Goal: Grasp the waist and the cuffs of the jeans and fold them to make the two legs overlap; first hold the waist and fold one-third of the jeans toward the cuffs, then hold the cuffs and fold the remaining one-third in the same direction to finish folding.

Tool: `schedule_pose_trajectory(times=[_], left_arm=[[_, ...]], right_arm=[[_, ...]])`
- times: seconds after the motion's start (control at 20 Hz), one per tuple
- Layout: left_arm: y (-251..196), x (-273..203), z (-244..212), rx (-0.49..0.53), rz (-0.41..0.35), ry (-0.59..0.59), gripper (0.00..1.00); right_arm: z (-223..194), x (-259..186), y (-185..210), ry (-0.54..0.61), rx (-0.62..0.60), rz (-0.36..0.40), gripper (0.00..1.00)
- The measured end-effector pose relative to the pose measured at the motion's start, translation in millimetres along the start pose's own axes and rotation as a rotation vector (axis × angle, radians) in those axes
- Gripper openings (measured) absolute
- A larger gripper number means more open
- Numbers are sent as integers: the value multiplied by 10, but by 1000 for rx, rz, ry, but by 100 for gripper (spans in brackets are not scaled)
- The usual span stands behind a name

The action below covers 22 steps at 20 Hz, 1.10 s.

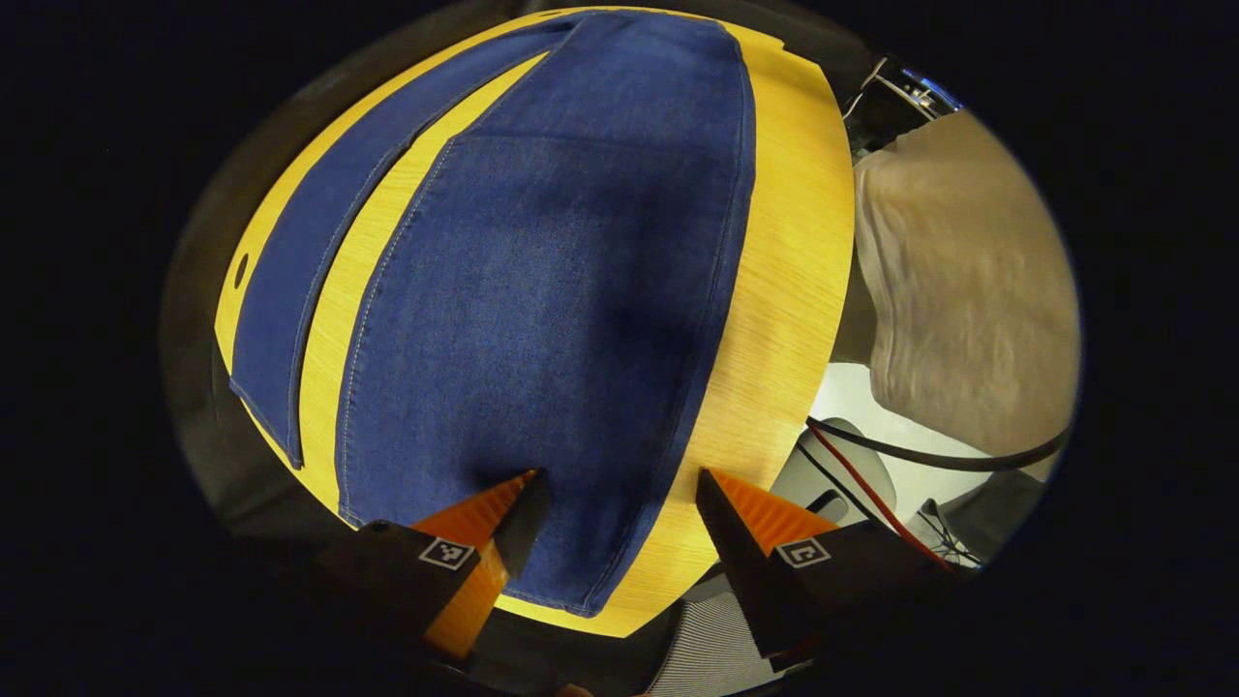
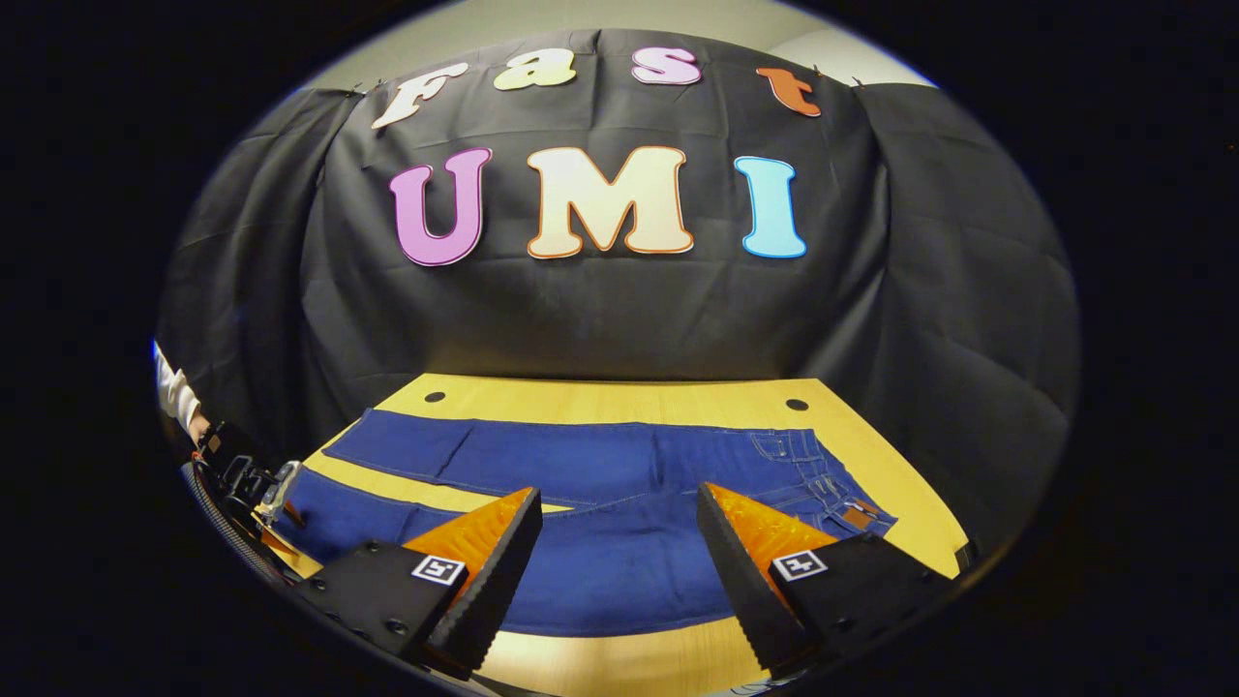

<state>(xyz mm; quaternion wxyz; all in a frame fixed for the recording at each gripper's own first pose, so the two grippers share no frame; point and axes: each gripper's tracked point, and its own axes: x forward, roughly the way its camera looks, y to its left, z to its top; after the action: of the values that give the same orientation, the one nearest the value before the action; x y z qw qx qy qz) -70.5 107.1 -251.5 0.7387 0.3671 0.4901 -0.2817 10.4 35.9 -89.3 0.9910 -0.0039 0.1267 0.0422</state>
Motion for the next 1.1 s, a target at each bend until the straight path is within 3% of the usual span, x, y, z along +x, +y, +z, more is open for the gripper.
schedule_pose_trajectory(times=[0.2,0.3,0.4,0.45,0.5,0.55,0.6,0.65,0.85,1.1], left_arm=[[21,10,12,0,4,-3,84],[61,2,16,4,5,-4,71],[60,-10,26,28,5,9,53],[45,-15,26,52,8,16,37],[33,-12,20,84,18,19,33],[31,1,21,93,25,19,12],[33,-2,11,102,27,18,4],[38,10,11,104,24,14,0],[59,-27,43,70,5,11,0],[58,-5,2,64,-2,30,0]], right_arm=[[-8,50,36,14,-10,12,99],[12,53,39,18,-11,20,99],[23,60,30,28,-2,29,99],[26,59,8,30,3,30,99],[49,50,-15,28,7,29,99],[67,41,-46,24,13,31,99],[84,26,-67,24,15,35,99],[71,21,-104,30,9,37,99],[-112,-76,-396,124,-99,60,99],[-327,-137,-756,261,-254,143,99]])
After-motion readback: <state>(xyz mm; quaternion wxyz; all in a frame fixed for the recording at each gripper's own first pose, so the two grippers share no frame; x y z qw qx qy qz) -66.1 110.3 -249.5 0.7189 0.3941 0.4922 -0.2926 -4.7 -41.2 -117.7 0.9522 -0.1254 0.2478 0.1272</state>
